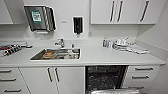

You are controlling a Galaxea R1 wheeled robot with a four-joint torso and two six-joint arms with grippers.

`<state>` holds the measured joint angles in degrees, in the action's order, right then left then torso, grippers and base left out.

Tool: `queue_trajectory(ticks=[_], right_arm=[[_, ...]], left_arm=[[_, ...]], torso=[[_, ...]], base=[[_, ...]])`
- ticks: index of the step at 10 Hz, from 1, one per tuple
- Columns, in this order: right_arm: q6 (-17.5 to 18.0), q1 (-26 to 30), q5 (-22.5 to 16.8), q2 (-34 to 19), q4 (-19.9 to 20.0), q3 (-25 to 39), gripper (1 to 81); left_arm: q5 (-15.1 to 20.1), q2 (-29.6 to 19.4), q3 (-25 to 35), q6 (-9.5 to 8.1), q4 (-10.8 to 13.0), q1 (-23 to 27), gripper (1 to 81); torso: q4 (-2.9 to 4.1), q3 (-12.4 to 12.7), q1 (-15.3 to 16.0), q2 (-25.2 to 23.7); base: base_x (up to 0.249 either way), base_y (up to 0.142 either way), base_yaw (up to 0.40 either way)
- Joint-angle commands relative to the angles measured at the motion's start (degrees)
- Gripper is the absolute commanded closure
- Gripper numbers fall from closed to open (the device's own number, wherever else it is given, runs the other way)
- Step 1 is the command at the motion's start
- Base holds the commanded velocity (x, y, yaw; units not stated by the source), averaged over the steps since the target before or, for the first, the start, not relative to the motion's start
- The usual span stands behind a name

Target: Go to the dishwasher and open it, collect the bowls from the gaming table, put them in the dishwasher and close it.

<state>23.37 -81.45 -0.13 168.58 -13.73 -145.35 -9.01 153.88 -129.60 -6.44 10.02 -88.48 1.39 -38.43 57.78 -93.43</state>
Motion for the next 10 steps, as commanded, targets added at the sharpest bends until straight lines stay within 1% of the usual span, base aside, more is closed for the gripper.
queue_trajectory(ticks=[1,3,4,7,8,10], right_arm=[[0.01,2.82,-2.24,0.2,-0.51,0.43,1.0],[-0.08,2.73,-0.22,1.08,-0.6,-0.19,1.0],[-0.08,2.82,-0.05,1.61,-0.6,-0.36,1.0],[0.54,2.46,0.05,4.24,-0.6,-3.44,1.0],[0.62,2.73,0.05,5.3,-0.6,-6.07,1.0],[0.62,3.43,0.05,5.57,-0.77,-7.57,1.0]], left_arm=[[3.03,3.78,-7.39,0.02,0.0,1.68,1.0],[3.12,6.0,-11.99,-0.16,-0.79,1.51,1.0],[3.12,6.79,-13.66,-0.24,-0.79,1.42,1.0],[3.3,7.59,-14.81,-0.24,-0.62,1.24,1.0],[3.3,8.02,-15.16,-0.16,-0.44,1.16,1.0],[3.21,9.25,-16.38,-0.16,-0.88,1.16,1.0]], torso=[[0.0,0.0,-3.52,5.49],[0.0,0.0,-6.03,9.38],[0.0,0.0,-7.47,11.63],[0.0,-0.02,-11.26,17.49],[0.0,-0.02,-12.48,19.39],[0.0,-0.02,-15.15,23.53]], base=[[0.0,0.0,0.0],[0.0,0.0,0.0],[0.0,0.0,0.0],[0.0,0.0,0.0],[0.0,0.0,0.0],[0.0,0.0,0.0]])
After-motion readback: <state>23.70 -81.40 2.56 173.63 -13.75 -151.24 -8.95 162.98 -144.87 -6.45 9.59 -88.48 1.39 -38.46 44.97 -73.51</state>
